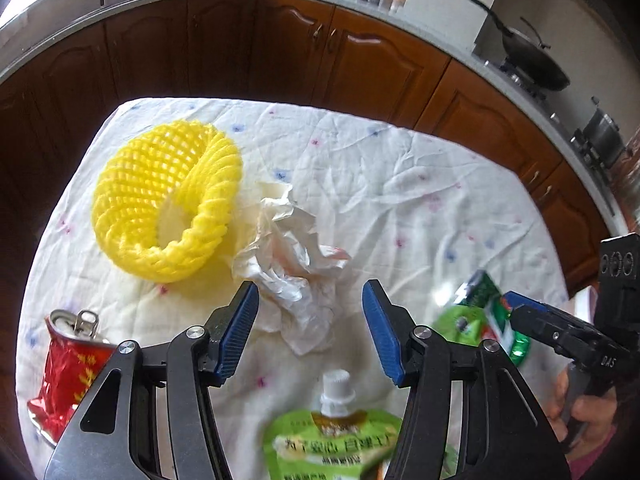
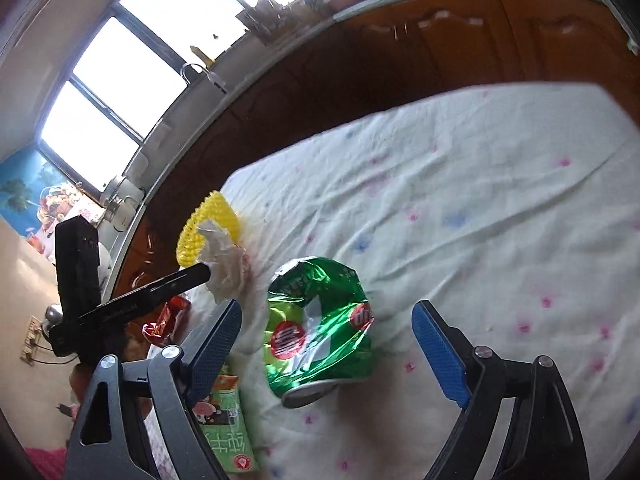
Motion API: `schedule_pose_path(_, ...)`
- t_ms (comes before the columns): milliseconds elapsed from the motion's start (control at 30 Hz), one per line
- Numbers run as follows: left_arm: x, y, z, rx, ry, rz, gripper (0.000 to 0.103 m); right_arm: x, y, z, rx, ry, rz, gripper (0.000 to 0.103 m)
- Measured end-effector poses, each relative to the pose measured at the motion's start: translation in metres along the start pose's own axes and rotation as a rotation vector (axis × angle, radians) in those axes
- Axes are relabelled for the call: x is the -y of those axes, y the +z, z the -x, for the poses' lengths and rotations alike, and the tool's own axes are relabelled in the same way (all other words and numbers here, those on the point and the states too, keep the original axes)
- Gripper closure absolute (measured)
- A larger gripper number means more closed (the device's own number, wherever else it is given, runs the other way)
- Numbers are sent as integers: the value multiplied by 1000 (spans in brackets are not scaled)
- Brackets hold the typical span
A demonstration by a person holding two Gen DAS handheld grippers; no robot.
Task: Collect trash
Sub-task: 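Grasp the white crumpled tissue with the left tool while the right tool grasps the green crushed can, then carry the tissue and green can to the pink bucket and lower them in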
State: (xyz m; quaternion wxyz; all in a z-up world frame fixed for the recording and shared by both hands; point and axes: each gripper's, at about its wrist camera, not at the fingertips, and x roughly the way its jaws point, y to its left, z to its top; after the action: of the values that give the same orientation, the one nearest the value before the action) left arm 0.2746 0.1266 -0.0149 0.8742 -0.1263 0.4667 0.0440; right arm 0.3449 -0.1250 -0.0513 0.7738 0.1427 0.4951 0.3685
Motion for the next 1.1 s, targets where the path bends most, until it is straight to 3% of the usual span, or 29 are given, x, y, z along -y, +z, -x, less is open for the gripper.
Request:
schedule_pose_path(100, 3, 0, -7, 3, 16, -28, 51, 6, -3, -10, -27, 6, -12, 34)
schedule_pose_path(167, 7, -1, -8, 4, 10, -56, 83, 8, -6, -12, -31, 21, -23, 65)
schedule_pose_path(267, 11, -4, -6, 10, -8, -82, 94, 5, -11, -5, -3, 60, -23, 79)
schedule_pose_path(433, 18, -8, 13, 51, -44, -99, 96, -16, -25, 16, 39, 26, 51, 80)
schedule_pose_path(633, 35, -17, 53, 107, -143, -117, 96, -17, -42, 60, 145, 21, 27, 81)
schedule_pose_path(867, 71, -47, 85, 120, -262, -161, 96, -14, -79, 116, 277, -103, 15, 82)
schedule_pose_path(1100, 112, -73, 97, 110, -335, -221, 96, -10, -115, 163, 380, -235, 21, 84)
